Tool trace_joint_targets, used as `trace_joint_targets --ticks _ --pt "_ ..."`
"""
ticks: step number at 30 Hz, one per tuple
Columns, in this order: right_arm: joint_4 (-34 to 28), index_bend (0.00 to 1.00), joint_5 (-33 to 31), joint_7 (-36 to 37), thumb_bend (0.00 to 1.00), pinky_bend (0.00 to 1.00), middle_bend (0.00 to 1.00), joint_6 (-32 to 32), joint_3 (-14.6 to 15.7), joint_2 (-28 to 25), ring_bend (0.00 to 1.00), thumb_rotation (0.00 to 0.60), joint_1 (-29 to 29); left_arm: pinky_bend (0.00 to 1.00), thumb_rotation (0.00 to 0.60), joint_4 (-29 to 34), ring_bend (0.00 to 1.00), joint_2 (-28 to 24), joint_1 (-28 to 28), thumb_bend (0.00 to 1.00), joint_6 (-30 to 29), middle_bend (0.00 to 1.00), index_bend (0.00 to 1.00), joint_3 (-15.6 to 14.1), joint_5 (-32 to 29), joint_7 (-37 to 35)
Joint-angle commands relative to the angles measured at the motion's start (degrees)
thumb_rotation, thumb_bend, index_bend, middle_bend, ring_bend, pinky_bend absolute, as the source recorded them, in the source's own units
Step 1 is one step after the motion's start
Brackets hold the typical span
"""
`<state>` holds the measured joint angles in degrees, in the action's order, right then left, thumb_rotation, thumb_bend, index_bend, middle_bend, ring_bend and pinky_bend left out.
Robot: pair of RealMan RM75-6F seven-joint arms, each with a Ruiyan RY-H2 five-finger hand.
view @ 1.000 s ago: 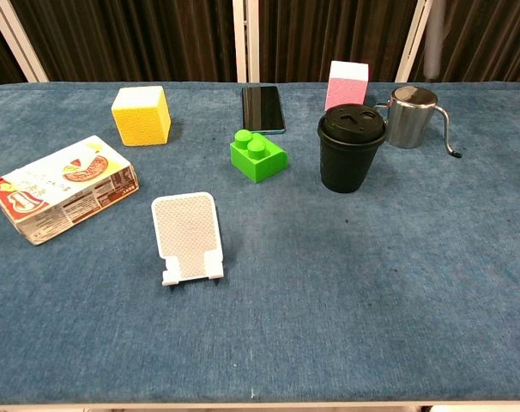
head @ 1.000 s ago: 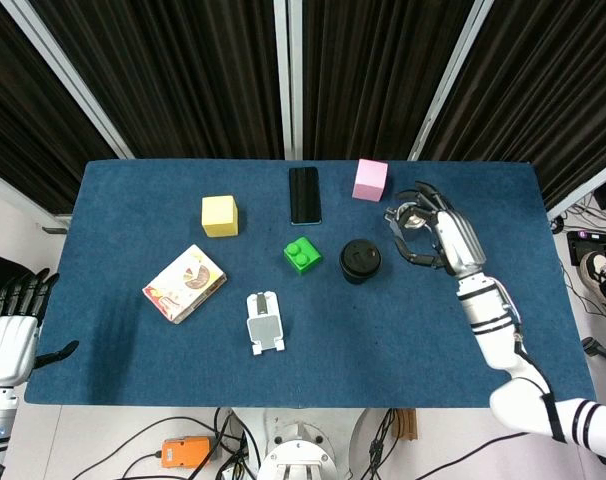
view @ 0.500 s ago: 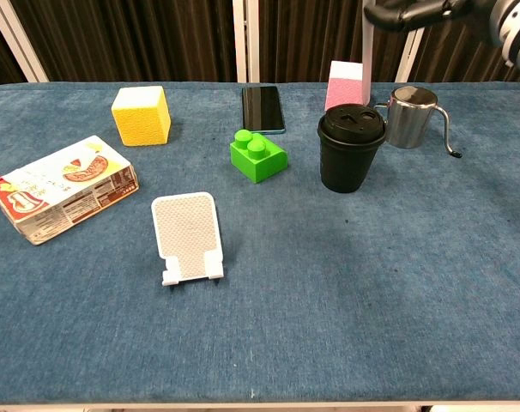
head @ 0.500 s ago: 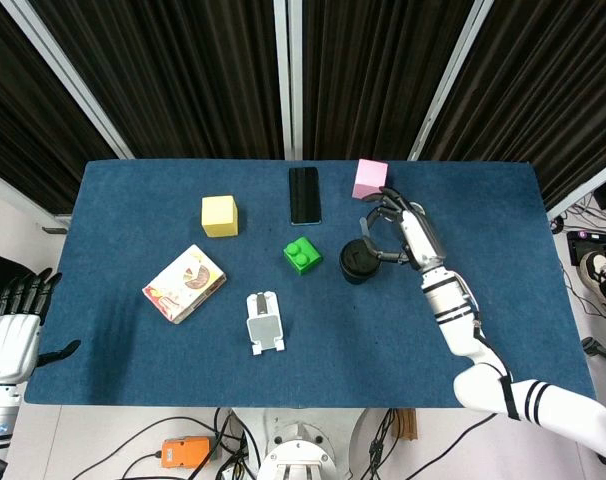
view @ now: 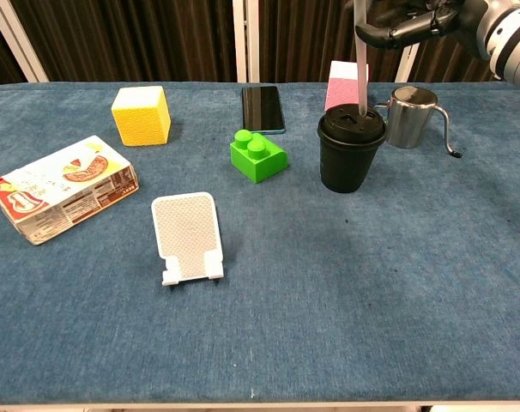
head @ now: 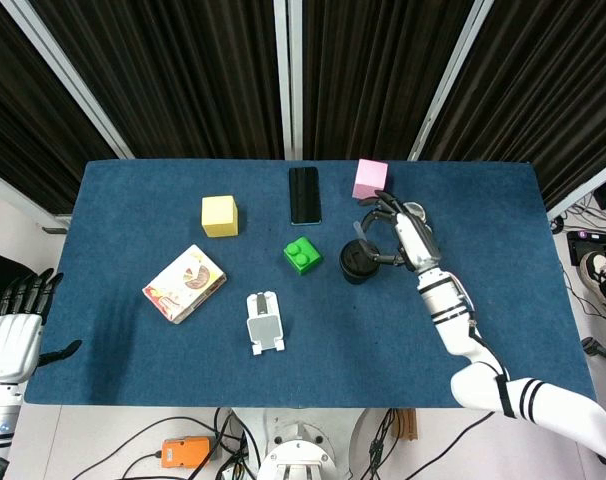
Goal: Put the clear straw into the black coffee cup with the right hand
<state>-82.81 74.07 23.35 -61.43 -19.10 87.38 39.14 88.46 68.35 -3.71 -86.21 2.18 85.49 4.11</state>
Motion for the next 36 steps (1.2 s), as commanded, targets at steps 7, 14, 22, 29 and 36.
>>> trace_joint_targets --ticks 7,14,22,29,36 --pt "1.3 0.64 -0.5 2.8 0.68 0.17 0.32 0.8 0.8 0.6 0.16 0.600 -0.5 0.00 0.600 -0.3 0.00 0.2 0.1 0.00 0.1 0.04 0.00 -0.1 -0.1 -0.3" --pt "2.8 0.43 0.0 6.8 0.67 0.12 0.32 1.8 1.8 0.5 0.10 0.600 -1.3 0.00 0.600 -0.4 0.00 0.4 -0.2 0.00 0.2 0.04 0.00 -0.1 0.1 -0.2" --pt "1.7 0.27 1.6 9.2 0.62 0.08 0.28 -0.1 1.6 -2.6 0.06 0.600 -2.9 0.00 0.600 0.0 0.00 0.3 -0.2 0.00 0.0 0.04 0.00 0.0 0.3 0.0" --pt "-1.6 0.27 5.3 2.8 0.62 0.14 0.28 -7.6 2.8 -10.6 0.07 0.600 -7.8 0.00 0.600 0.3 0.00 0.1 -0.5 0.00 0.1 0.04 0.00 0.2 0.4 0.2" --pt "-7.3 0.11 8.5 -16.7 0.51 0.11 0.21 -17.0 9.1 -21.4 0.03 0.600 -17.4 0.00 0.600 0.4 0.00 0.1 -0.8 0.00 0.1 0.04 0.00 0.4 0.5 0.1"
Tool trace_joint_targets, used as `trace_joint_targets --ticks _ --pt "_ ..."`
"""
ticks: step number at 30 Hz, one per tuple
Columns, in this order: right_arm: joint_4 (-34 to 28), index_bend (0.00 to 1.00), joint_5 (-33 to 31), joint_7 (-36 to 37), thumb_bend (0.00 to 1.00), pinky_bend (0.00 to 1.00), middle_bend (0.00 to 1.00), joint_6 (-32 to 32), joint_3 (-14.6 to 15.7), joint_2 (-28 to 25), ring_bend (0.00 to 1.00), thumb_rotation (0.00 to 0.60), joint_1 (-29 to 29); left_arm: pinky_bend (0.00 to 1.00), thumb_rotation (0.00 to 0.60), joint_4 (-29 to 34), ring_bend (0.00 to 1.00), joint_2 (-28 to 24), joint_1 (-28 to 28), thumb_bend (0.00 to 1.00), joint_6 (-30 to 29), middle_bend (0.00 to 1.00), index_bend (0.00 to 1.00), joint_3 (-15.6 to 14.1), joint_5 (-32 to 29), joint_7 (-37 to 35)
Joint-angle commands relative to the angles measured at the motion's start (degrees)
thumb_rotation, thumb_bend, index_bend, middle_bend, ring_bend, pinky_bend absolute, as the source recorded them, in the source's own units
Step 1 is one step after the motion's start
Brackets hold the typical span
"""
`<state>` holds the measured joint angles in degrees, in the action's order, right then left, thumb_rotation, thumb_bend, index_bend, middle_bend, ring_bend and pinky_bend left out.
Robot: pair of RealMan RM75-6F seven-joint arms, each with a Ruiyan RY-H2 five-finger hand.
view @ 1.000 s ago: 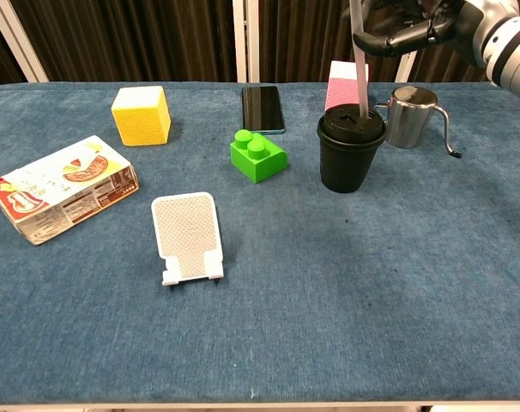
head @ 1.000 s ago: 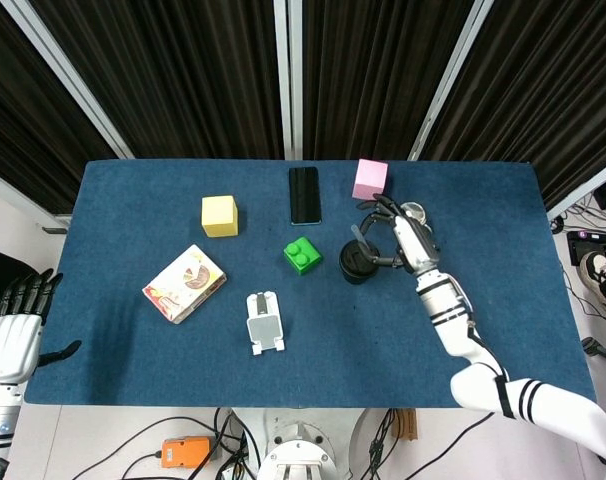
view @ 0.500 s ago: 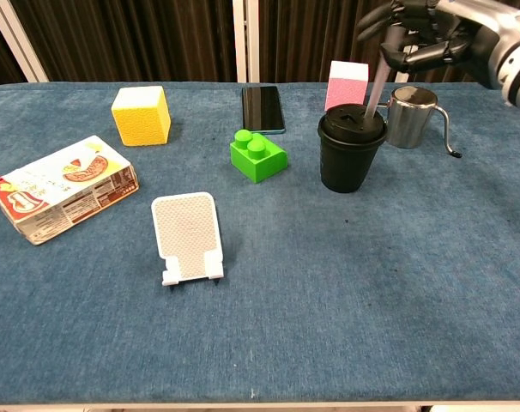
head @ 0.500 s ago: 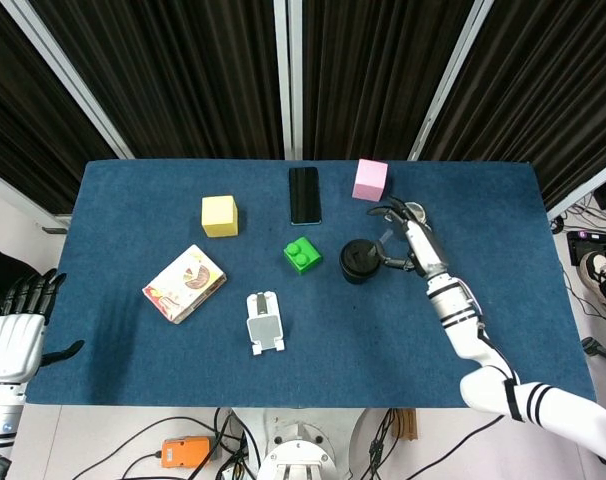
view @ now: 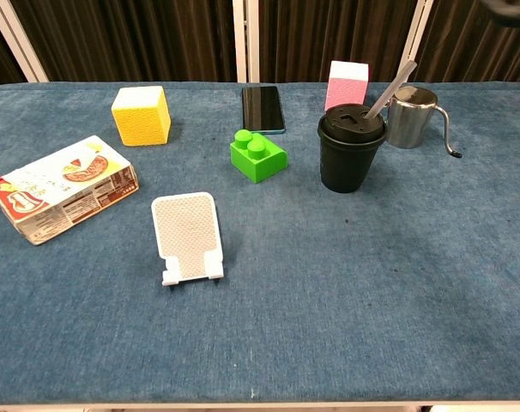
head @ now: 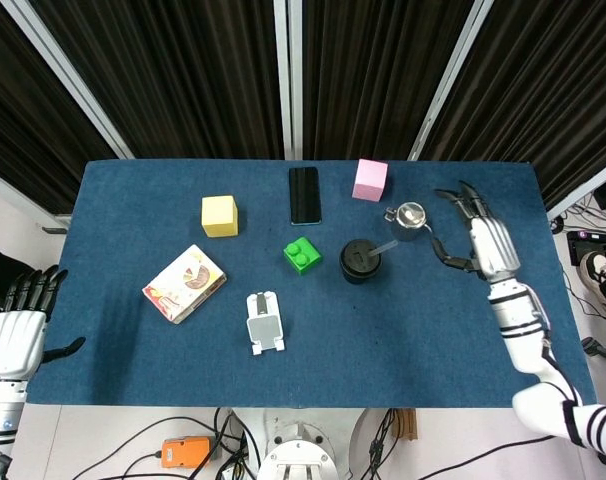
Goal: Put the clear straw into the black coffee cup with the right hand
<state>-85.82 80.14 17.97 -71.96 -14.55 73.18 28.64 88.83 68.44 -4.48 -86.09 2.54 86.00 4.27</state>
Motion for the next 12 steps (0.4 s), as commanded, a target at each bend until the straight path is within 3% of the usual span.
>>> trace_joint_targets --ticks 1,6,12 --pt "-5.1 0.09 2.5 -12.6 0.50 0.09 0.19 -7.4 5.5 -8.3 0.02 0.600 -8.3 0.00 0.600 0.0 0.00 0.0 0.0 0.00 -0.1 0.04 0.00 0.0 0.1 -0.1" --pt "-6.3 0.00 3.4 -14.5 0.49 0.02 0.15 -12.7 10.1 -10.2 0.00 0.600 -15.3 0.00 0.600 -0.3 0.00 0.3 0.1 0.00 -0.2 0.04 0.00 -0.1 0.1 -0.1" --pt "-6.6 0.00 3.5 -10.6 0.49 0.01 0.13 -14.6 12.6 -10.7 0.00 0.600 -19.8 0.00 0.600 -0.5 0.00 0.5 0.6 0.00 -0.8 0.04 0.00 -0.5 0.3 -0.1"
